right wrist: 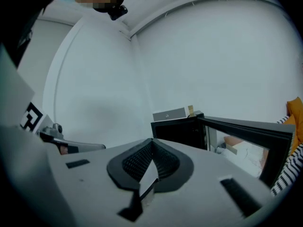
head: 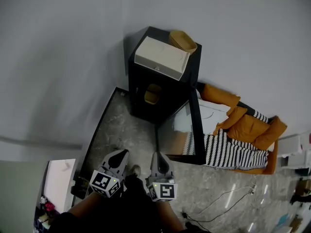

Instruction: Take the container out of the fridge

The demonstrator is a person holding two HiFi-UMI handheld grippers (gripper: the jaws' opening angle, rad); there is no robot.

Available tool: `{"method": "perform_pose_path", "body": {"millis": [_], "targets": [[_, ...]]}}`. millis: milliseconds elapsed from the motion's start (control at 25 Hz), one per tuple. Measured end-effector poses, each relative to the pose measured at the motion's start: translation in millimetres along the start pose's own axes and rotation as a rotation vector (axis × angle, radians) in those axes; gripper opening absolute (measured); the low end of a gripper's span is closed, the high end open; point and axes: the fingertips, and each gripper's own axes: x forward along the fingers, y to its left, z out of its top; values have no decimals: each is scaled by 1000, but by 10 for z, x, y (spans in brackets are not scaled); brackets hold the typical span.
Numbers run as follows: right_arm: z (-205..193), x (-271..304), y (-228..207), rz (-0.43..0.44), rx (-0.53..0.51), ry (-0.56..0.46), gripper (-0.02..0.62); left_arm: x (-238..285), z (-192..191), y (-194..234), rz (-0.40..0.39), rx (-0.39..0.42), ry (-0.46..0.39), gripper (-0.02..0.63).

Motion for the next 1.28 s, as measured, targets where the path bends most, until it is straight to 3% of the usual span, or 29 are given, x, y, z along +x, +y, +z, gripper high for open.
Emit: {"method": "perform_pose_path", "body": {"millis": [360,600,880,1040,1280], "targets": [[-49,698,-239,-29,22,-45,0,720,-215,505,-54,-65,33,6],[-126,1175,-408,-59,7,-23,0,1181,-321,783,-90,-108,102,6],[-710,1726,-673,-104,9,98,0,1593,-334,1018,-101,-119,105,6],[-1113,1979,-748,-91,-58,195,0,1679,-344,1162,-82,-83,91,6],[-1574,2361,-922,-97,-116,260,0,1745,-474,1261,-93,-92,109,6]]}}
